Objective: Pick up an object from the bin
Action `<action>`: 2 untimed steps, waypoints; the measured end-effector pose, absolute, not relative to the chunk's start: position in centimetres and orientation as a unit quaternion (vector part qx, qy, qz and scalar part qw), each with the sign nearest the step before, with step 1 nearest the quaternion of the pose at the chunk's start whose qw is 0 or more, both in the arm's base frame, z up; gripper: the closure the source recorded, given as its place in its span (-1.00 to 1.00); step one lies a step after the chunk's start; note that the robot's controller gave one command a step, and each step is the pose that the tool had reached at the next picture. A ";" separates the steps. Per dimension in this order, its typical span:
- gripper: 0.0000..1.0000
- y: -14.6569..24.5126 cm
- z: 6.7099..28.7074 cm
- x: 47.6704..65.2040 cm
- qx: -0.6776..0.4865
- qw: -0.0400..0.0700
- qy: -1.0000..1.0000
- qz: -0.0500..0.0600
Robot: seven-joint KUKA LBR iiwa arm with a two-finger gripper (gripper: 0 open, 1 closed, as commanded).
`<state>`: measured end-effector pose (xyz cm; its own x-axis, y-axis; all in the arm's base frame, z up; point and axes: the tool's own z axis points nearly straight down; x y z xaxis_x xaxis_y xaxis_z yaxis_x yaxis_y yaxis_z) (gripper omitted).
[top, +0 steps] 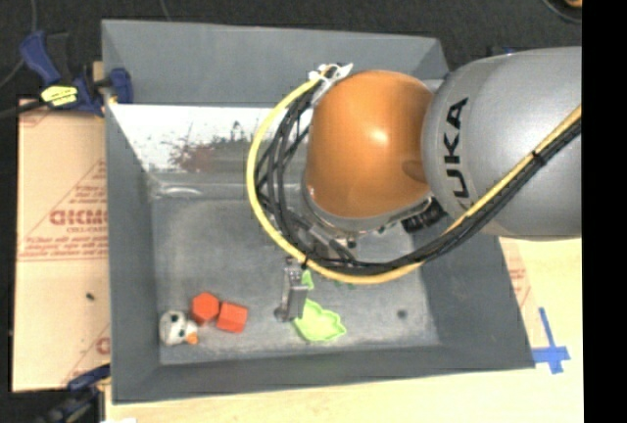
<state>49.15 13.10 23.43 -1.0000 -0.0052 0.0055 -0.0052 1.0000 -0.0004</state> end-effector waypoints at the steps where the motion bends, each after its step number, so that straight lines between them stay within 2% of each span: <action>1: -1.00 13.0 23.9 49.3 0.000 -0.001 -1.000 -0.001; 2: -1.00 10.0 19.6 48.2 0.056 -0.002 -0.998 -0.001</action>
Offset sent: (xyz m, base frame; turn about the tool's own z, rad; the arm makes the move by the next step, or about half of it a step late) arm -0.0154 -0.0462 -0.0593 -0.1487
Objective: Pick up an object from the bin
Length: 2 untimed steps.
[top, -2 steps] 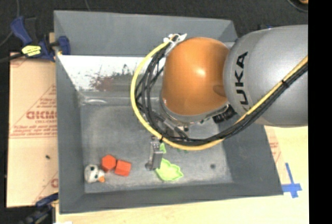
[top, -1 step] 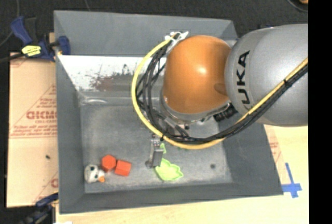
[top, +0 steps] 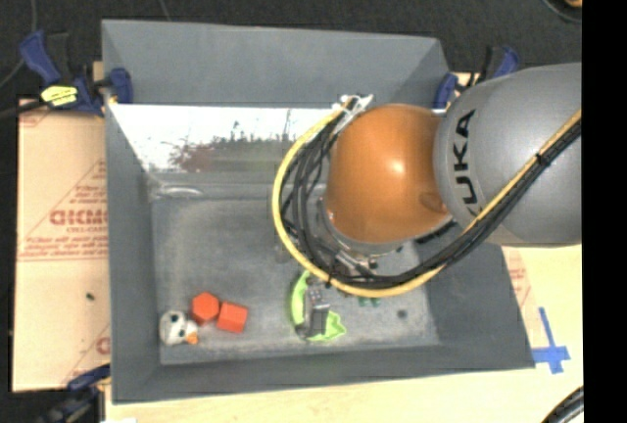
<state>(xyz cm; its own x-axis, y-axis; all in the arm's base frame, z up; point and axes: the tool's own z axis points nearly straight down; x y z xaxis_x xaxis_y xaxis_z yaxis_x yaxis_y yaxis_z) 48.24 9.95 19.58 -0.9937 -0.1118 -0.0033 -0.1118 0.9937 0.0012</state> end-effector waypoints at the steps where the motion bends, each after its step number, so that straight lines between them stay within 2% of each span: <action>1: -1.00 10.0 17.1 49.4 -0.159 0.004 0.987 0.000; 2: -1.00 7.9 14.9 48.1 -0.088 0.003 0.996 0.001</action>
Offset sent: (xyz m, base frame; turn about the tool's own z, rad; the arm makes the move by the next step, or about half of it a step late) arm -0.0084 -0.0302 -0.0575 0.0026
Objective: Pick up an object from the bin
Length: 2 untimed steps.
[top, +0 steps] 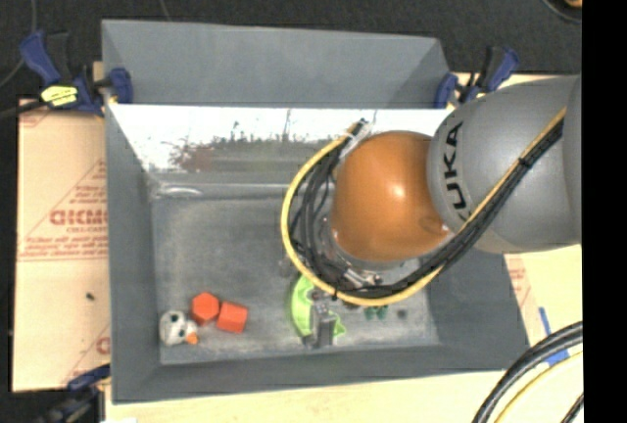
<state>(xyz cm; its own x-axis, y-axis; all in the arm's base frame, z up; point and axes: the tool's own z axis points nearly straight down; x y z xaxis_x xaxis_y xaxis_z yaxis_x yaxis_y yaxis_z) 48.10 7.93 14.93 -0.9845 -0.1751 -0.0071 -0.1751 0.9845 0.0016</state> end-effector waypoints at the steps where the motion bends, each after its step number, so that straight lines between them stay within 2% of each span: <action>1: -1.00 5.3 12.2 49.1 -0.178 0.003 0.984 0.000; 2: -1.00 3.4 11.2 49.0 -0.187 0.003 0.982 0.001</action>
Offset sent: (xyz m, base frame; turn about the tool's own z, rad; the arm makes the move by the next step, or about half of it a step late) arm 0.0073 -0.0548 -0.0428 -0.1010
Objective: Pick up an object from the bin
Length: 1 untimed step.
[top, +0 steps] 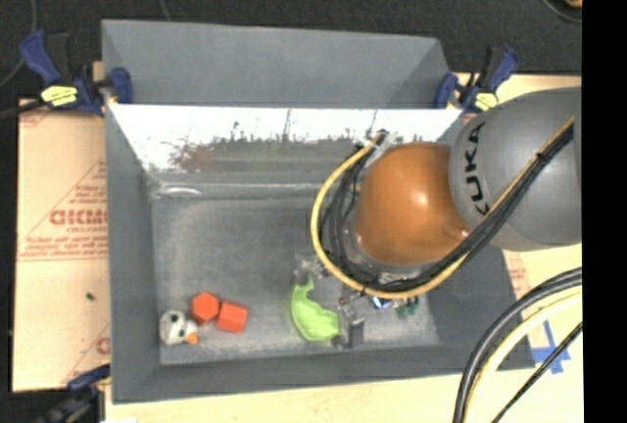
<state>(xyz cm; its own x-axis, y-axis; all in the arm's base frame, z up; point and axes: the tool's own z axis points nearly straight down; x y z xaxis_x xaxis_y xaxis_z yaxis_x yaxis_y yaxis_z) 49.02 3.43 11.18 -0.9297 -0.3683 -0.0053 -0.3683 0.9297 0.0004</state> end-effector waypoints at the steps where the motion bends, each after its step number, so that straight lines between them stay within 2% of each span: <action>1: -1.00 2.8 8.8 49.0 -0.213 0.002 0.977 0.000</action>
Offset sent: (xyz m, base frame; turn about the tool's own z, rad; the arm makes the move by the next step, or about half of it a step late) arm -0.0113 -0.0083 -0.0418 -0.2621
